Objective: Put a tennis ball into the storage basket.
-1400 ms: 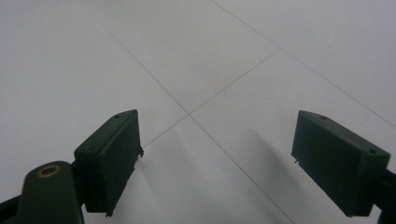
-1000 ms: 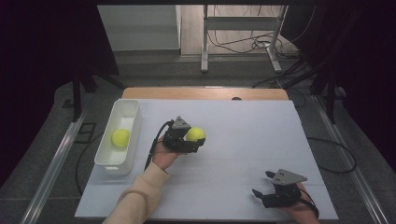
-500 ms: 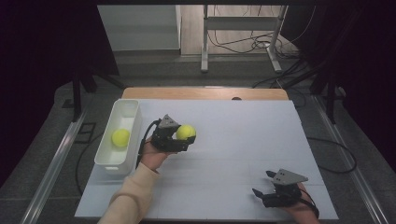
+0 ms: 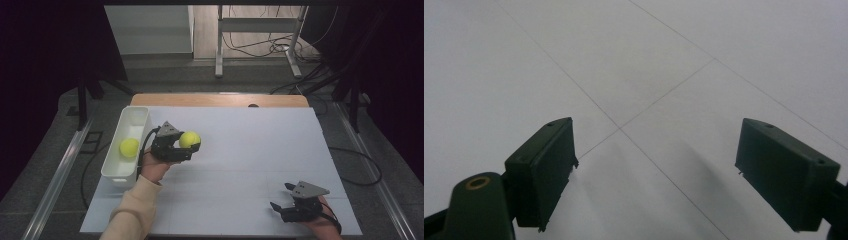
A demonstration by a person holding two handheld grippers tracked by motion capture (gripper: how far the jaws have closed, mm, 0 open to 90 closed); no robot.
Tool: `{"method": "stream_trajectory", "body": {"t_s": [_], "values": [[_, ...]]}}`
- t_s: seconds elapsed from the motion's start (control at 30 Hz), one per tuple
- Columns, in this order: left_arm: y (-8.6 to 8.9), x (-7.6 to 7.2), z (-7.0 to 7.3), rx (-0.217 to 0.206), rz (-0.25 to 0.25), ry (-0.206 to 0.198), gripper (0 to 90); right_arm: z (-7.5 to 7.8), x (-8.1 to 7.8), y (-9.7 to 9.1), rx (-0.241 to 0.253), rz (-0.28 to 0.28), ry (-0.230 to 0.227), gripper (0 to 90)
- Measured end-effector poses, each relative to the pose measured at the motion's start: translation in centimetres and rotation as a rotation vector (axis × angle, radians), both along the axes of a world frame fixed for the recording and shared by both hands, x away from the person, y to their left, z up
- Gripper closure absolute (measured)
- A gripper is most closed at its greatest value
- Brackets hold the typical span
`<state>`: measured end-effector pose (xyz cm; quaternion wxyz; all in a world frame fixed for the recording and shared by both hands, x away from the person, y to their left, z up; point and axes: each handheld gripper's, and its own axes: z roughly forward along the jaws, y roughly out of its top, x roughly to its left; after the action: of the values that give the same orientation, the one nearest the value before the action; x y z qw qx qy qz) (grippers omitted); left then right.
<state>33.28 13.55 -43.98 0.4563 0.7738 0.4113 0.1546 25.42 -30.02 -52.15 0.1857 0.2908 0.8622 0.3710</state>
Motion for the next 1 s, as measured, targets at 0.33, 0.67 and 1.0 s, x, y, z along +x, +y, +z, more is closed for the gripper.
{"method": "stream_trajectory", "body": {"t_s": [0.33,0.67,1.0], "values": [[1.8,-0.3,0.4,-0.018,0.038,-0.010,25.9,0.0,0.0,0.0,0.000,-0.001,-0.001,16.8],[3.5,-0.7,1.0,-0.043,0.075,-0.026,26.0,0.0,0.0,0.0,-0.001,0.000,-0.001,16.8],[5.5,-1.1,1.3,-0.065,0.122,-0.032,25.9,0.0,0.0,0.0,-0.002,-0.001,-0.001,16.8]]}}
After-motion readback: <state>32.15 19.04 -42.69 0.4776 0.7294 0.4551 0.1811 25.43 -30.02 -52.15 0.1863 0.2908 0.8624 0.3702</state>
